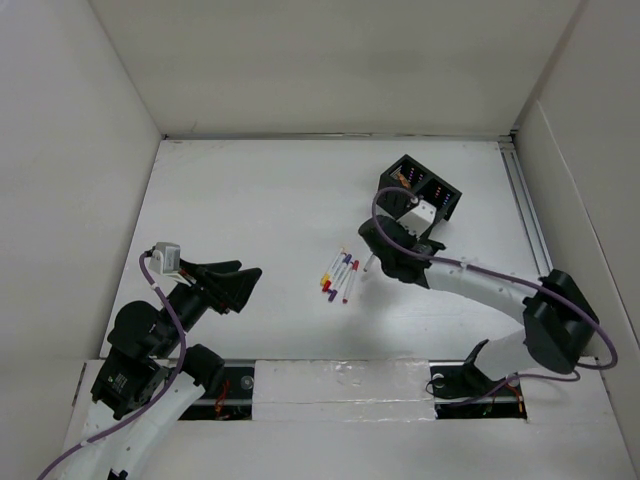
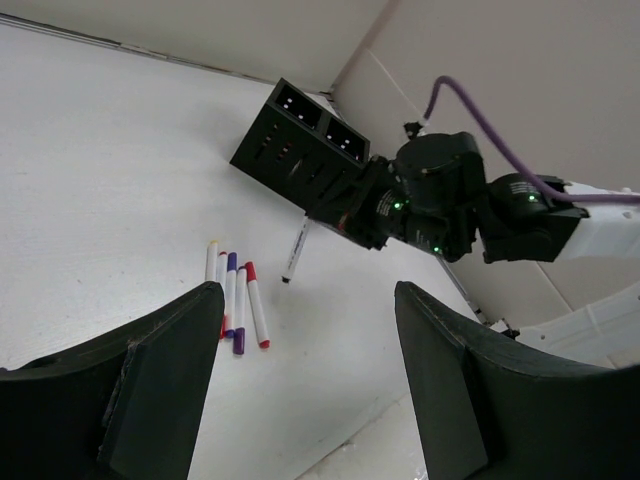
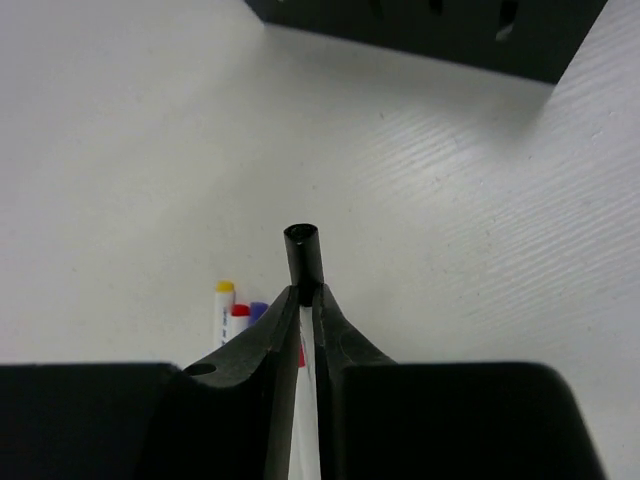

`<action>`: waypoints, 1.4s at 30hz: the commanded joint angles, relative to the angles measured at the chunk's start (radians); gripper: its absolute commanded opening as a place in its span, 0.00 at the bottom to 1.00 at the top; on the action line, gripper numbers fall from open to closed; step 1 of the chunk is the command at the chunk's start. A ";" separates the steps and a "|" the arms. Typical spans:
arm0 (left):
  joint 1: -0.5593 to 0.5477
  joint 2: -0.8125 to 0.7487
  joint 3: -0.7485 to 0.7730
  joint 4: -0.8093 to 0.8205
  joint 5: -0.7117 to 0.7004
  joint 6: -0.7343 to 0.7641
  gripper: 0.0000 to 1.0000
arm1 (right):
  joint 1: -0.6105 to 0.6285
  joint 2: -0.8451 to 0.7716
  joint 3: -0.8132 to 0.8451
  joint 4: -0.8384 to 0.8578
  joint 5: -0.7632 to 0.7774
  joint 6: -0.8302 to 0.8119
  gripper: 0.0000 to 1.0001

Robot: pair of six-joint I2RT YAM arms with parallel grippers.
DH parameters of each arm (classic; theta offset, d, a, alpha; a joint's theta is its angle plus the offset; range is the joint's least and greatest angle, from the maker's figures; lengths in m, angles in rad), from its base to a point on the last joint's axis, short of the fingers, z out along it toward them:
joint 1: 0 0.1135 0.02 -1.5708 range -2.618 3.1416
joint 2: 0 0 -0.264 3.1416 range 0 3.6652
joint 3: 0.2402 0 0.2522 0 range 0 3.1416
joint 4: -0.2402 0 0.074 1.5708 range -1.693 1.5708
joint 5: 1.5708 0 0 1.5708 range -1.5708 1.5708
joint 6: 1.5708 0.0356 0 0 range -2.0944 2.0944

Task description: Organize the desk

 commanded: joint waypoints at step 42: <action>-0.005 0.000 -0.003 0.045 0.010 0.006 0.66 | -0.287 0.205 0.027 0.202 -0.247 -0.154 0.36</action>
